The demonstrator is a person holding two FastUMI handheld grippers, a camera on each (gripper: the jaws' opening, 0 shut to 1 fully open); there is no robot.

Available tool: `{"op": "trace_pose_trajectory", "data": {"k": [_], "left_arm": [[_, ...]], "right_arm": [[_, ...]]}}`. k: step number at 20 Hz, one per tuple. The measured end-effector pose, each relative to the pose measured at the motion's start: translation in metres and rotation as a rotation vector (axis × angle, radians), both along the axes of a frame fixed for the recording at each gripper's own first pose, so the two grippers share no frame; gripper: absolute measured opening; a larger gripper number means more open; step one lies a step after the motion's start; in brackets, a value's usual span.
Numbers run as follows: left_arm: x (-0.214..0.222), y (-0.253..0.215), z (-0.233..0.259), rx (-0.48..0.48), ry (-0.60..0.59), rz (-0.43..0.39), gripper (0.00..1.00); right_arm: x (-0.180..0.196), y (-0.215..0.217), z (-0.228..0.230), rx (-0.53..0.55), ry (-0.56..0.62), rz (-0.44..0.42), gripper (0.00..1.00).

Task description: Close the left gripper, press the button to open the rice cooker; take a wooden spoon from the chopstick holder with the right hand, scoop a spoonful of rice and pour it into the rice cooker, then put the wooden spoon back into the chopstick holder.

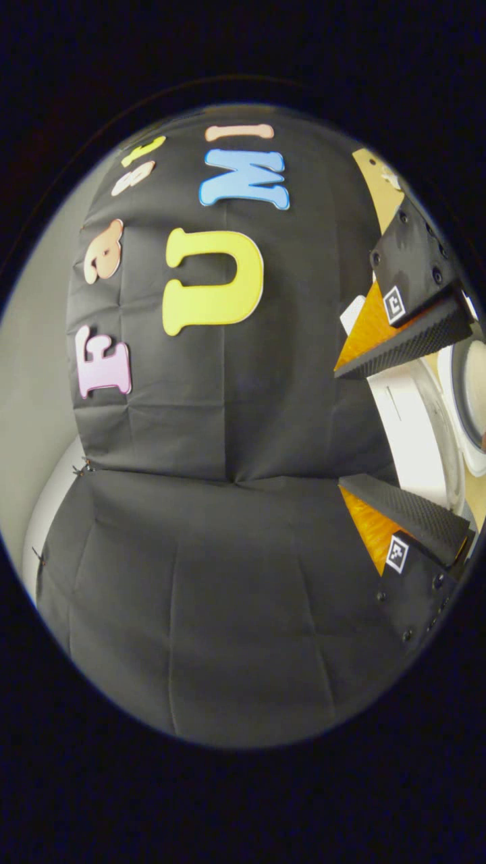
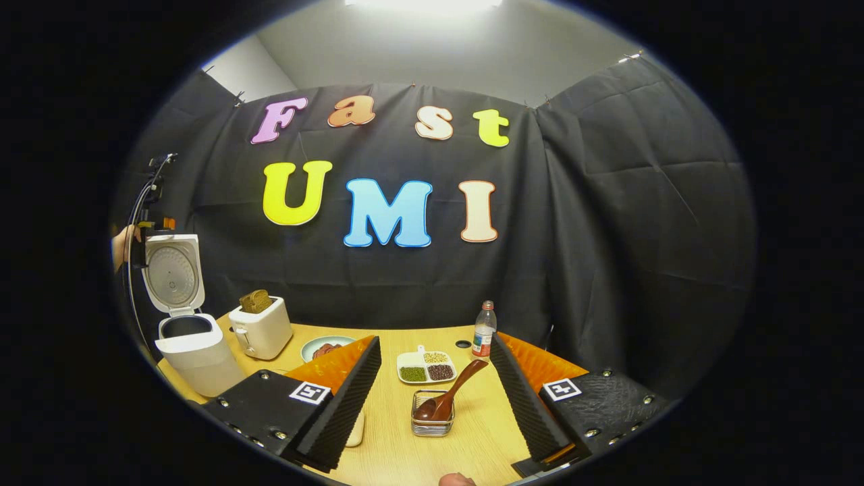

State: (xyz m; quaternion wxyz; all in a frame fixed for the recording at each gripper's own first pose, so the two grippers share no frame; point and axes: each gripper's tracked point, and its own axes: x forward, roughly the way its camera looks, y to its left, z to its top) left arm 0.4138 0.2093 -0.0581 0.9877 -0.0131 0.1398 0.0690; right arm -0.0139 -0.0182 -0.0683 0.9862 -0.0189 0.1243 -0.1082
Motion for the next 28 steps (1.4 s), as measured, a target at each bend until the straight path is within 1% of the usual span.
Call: {"op": "trace_pose_trajectory", "data": {"k": [1, 2, 3, 4, 5, 6, 7, 9, 10, 11, 12, 15, 23, 24, 25, 28], "left_arm": [[0.003, -0.001, -0.005, -0.005, 0.012, -0.001, 0.97], [0.001, -0.001, -0.013, -0.017, 0.028, 0.001, 0.95], [0.000, 0.003, -0.013, -0.031, 0.023, 0.013, 0.95], [0.000, 0.006, -0.010, -0.033, 0.023, 0.027, 0.98], [-0.004, 0.006, -0.011, -0.035, 0.026, 0.034, 0.96], [-0.004, 0.005, -0.013, -0.034, 0.030, 0.040, 0.92], [-0.006, 0.004, -0.012, -0.035, 0.032, 0.044, 0.92], [-0.009, 0.003, -0.012, -0.040, 0.037, 0.046, 0.99], [-0.013, 0.000, -0.012, -0.040, 0.037, 0.044, 0.99], [-0.019, -0.005, -0.012, -0.035, 0.035, 0.042, 0.99], [-0.026, -0.012, -0.012, -0.034, 0.035, 0.041, 0.96], [-0.046, -0.026, -0.010, -0.040, 0.039, 0.040, 0.96], [-0.095, -0.060, -0.023, -0.051, 0.055, 0.035, 0.95], [-0.101, -0.065, -0.025, -0.051, 0.058, 0.033, 0.95], [-0.106, -0.069, -0.027, -0.056, 0.062, 0.032, 0.92], [-0.121, -0.082, -0.039, -0.071, 0.082, 0.031, 0.92]], "right_arm": [[0.000, -0.001, 0.001, -0.004, 0.002, 0.001, 0.99], [0.000, -0.002, 0.000, -0.009, 0.002, 0.004, 0.99], [0.001, -0.003, 0.002, -0.013, 0.001, 0.007, 0.99], [0.003, -0.004, 0.002, -0.015, 0.000, 0.011, 0.99], [0.003, -0.004, 0.003, -0.014, -0.003, 0.016, 0.99], [0.004, -0.004, 0.004, -0.011, -0.005, 0.024, 0.99], [0.006, -0.004, 0.005, -0.010, -0.007, 0.032, 0.99], [0.007, -0.005, 0.005, -0.009, -0.010, 0.048, 0.99], [0.008, -0.006, 0.004, -0.008, -0.011, 0.057, 0.99], [0.009, -0.006, 0.004, -0.005, -0.011, 0.066, 0.99], [0.010, -0.008, 0.004, -0.001, -0.011, 0.075, 0.98], [0.012, -0.013, 0.006, 0.011, -0.013, 0.095, 0.99], [0.011, -0.036, 0.006, 0.018, -0.017, 0.137, 0.99], [0.011, -0.039, 0.005, 0.021, -0.018, 0.141, 0.99], [0.001, -0.047, 0.004, 0.025, -0.018, 0.144, 0.99], [0.004, -0.054, 0.002, 0.043, -0.019, 0.155, 0.98]]}}
